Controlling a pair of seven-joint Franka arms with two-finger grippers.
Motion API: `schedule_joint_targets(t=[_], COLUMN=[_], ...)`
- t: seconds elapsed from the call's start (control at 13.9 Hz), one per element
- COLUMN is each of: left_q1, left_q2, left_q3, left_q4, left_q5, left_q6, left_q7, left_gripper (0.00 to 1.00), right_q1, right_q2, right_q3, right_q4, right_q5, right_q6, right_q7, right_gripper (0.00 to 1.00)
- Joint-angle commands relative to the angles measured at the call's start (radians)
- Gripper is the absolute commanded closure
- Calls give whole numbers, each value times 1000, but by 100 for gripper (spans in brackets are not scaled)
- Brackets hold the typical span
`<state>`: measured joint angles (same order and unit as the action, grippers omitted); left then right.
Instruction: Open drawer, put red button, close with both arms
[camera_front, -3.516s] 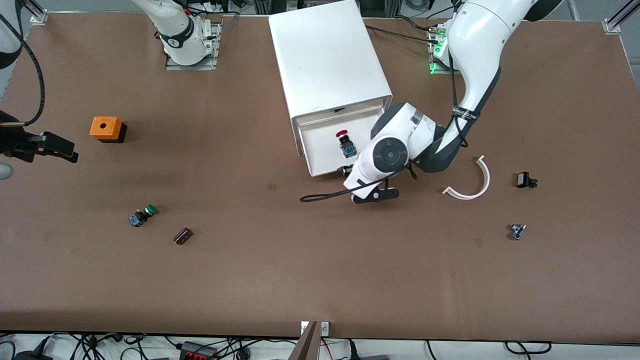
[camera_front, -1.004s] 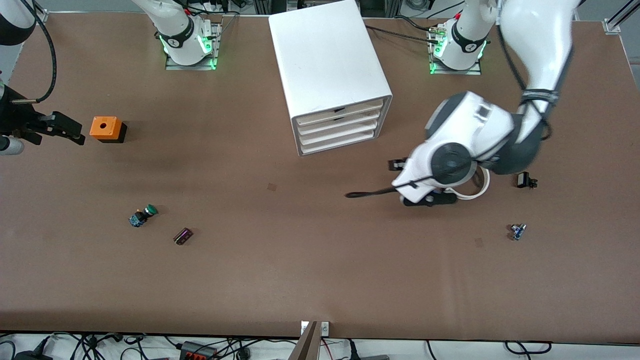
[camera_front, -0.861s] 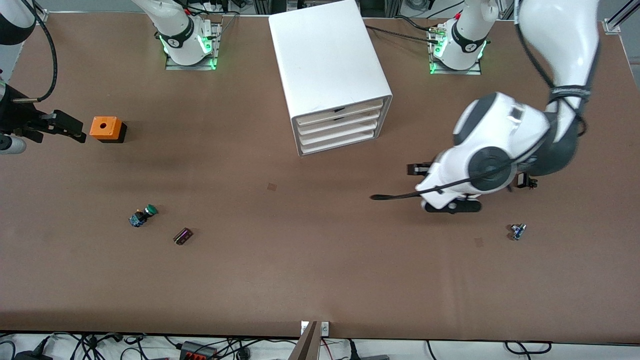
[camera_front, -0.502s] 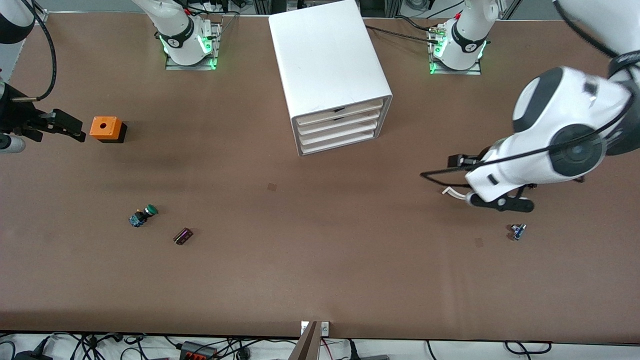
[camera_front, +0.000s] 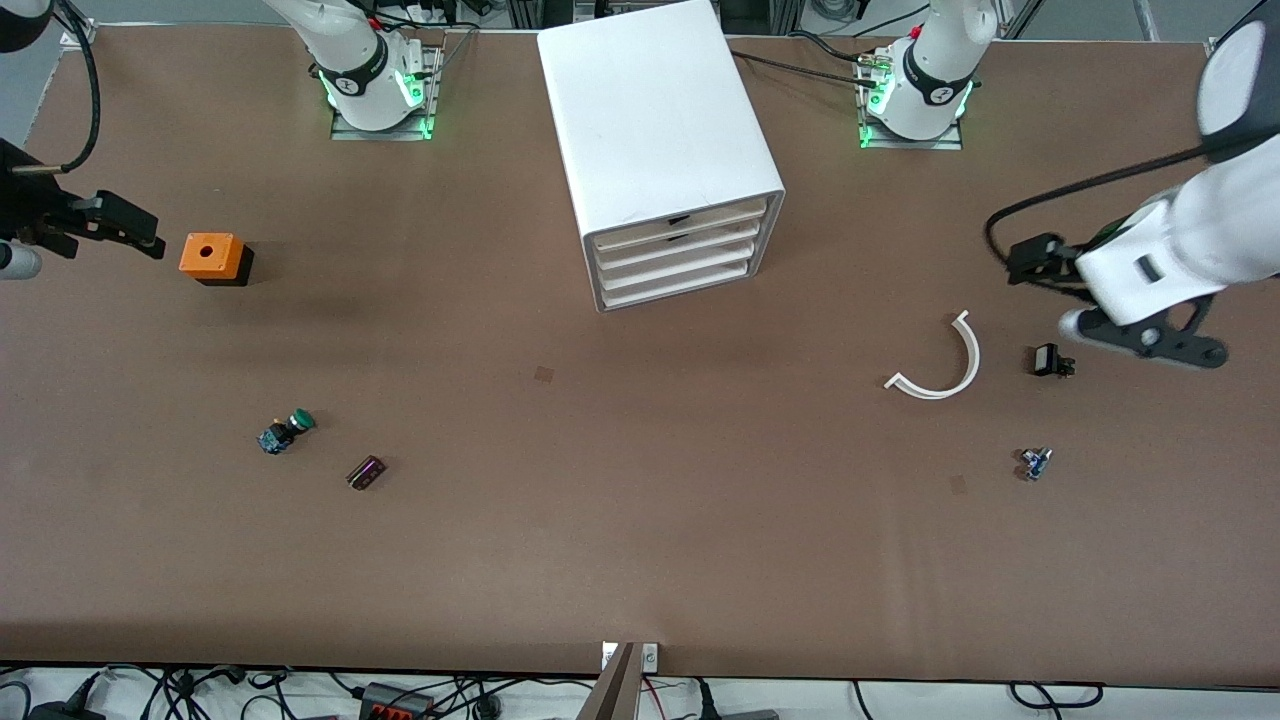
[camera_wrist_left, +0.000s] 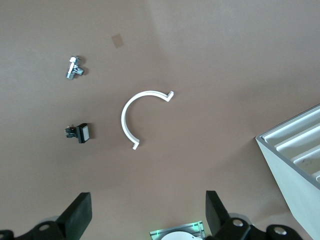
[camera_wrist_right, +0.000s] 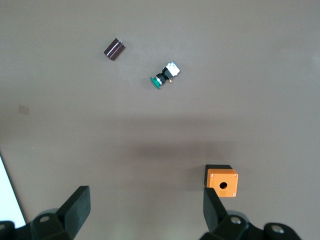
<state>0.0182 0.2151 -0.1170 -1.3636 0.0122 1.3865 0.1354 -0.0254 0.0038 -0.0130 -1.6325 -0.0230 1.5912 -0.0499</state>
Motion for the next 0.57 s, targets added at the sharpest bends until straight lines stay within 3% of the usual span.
schedule_joint_targets(t=[0.0,0.14,0.5], left_q1=[-32,-24,2], left_q2=[-181,-207,-191], left_q3=[66,77,66], left_q4=[-227,-272,-235], left_q5=[-21,-17,-14], left_q6=[156,279,270], left_q7=[20,18,15], left_gripper=[0,0,0], right_q1=[-2,10,7], right_q2=[19,31,18], right_q3=[15,15,11], right_q4=[-4,-7,-10], right_q5=[-18,-18,-18], right_q6=[12,45,46], right_q7=[5,8,8], right_gripper=[0,0,0])
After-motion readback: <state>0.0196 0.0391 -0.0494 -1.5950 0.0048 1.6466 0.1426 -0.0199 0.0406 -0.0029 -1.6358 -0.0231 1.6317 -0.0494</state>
